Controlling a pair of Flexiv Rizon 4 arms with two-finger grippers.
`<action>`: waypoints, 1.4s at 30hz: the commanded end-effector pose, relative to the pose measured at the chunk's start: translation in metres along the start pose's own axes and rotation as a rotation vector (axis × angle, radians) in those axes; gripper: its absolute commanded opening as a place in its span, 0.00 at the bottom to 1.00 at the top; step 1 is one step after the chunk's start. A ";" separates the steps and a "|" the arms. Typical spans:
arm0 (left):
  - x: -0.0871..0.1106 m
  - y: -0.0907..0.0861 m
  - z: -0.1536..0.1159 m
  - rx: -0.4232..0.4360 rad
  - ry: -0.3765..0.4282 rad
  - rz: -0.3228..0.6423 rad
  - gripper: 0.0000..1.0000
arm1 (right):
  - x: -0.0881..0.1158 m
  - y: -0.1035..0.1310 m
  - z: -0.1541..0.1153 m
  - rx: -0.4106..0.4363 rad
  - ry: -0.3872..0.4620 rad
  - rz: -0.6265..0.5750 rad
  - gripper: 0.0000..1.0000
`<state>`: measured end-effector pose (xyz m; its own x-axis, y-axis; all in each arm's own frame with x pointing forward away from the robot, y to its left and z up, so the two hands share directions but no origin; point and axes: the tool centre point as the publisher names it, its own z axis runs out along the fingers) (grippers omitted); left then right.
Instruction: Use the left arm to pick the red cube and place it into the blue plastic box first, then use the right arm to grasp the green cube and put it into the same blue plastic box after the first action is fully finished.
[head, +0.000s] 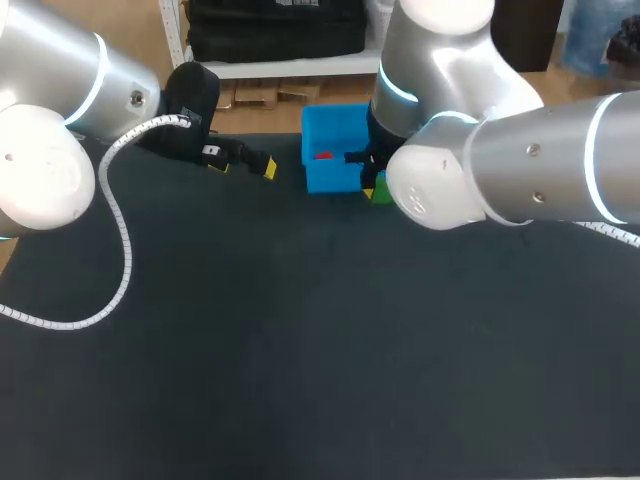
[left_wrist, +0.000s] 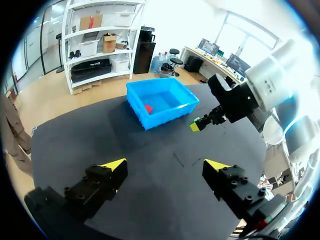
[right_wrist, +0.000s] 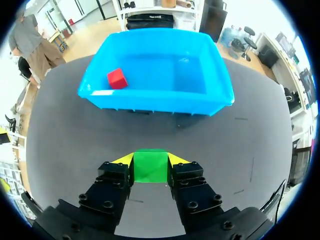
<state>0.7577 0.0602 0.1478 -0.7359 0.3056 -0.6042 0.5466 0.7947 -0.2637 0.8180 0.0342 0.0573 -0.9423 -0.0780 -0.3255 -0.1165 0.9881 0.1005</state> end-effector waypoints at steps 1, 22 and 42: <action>0.001 0.000 0.000 0.001 -0.003 0.000 1.00 | 0.005 -0.001 -0.013 -0.009 -0.028 0.001 0.00; 0.001 0.000 0.000 0.001 -0.003 0.000 1.00 | -0.030 -0.001 -0.055 -0.074 -0.149 -0.022 0.00; 0.001 0.000 0.000 0.001 -0.003 0.000 1.00 | -0.072 -0.005 -0.080 -0.094 -0.246 -0.065 0.00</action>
<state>0.7577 0.0601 0.1478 -0.7359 0.3056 -0.6042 0.5466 0.7947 -0.2638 0.8585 0.0249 0.1542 -0.8301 -0.0954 -0.5495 -0.2137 0.9644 0.1555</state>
